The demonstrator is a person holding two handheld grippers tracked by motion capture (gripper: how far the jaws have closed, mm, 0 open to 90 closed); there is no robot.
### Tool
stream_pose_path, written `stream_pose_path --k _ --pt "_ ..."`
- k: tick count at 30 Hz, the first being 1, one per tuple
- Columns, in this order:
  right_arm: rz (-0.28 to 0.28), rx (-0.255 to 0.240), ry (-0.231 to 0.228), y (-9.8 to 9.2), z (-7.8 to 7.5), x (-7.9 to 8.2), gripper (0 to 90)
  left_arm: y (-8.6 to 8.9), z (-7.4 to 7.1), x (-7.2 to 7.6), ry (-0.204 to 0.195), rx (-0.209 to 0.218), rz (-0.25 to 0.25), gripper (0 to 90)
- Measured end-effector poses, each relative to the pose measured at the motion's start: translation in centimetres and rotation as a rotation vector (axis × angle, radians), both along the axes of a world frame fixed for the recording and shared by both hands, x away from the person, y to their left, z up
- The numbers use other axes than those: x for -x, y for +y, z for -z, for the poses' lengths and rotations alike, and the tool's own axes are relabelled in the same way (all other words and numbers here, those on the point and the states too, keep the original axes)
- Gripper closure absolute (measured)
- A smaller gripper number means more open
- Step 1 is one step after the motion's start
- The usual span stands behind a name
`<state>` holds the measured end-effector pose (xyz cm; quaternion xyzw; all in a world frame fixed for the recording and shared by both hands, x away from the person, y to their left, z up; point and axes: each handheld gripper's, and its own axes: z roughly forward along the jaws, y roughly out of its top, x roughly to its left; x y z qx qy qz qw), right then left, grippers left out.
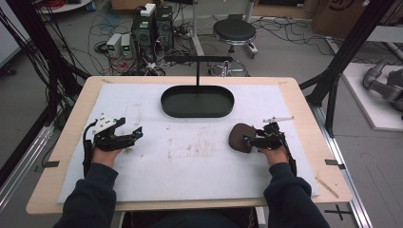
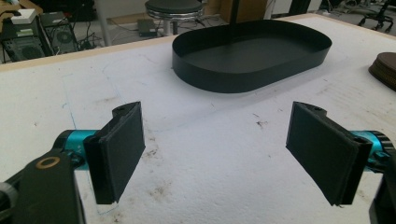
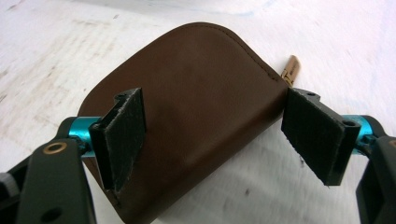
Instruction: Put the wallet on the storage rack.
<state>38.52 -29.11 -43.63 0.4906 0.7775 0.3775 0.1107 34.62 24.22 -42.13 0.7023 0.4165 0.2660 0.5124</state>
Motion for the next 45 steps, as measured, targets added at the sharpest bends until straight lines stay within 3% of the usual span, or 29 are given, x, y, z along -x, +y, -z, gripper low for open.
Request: stream_pose_path --k 5,7,9,12,15,18,24,28,32,36,40,45 --pt "-0.179 0.066 -0.052 -0.4 -0.4 -2.0 23.6 0.0 0.0 0.0 0.004 0.002 0.0 19.4" --pt "-0.2 0.111 -0.076 0.0 -1.0 -2.2 25.0 0.0 0.0 0.0 0.003 0.002 -0.001 19.5" --pt "-0.141 0.109 -0.097 0.4 -1.4 -1.8 21.5 0.1 0.0 0.0 0.006 0.003 -0.002 19.5" --pt "0.055 -0.026 -0.054 0.7 -1.6 -0.7 20.2 0.1 0.0 0.0 0.006 0.002 -0.003 19.5" --pt "0.145 -0.044 -0.034 1.3 -0.9 0.1 20.2 0.0 0.0 0.0 0.003 0.002 -0.001 19.5" --pt "0.16 -0.015 -0.007 1.9 0.0 0.1 19.8 0.0 0.0 0.0 -0.001 -0.001 0.003 19.5" --pt "0.141 -0.12 0.043 1.0 1.4 -0.8 13.5 -0.1 0.0 0.0 0.003 -0.001 0.003 19.6" --pt "0.117 -0.118 0.041 1.0 1.4 -1.0 14.3 -0.3 0.1 0.0 0.004 -0.009 0.008 19.8" --pt "0.097 -0.125 0.055 0.8 1.2 -1.1 21.5 -0.4 0.1 0.0 0.002 -0.016 0.012 20.0" --pt "0.051 -0.205 0.091 0.9 1.1 -1.2 45.9 -0.3 0.1 0.0 0.004 -0.011 0.009 20.1" --pt "0.016 -0.225 0.062 0.9 0.5 -1.2 60.6 -0.2 0.0 0.0 0.006 -0.008 0.007 20.0" --pt "-0.041 -0.236 0.014 0.7 -0.7 -0.8 70.1 -0.2 0.0 0.0 0.006 -0.009 0.006 20.0"
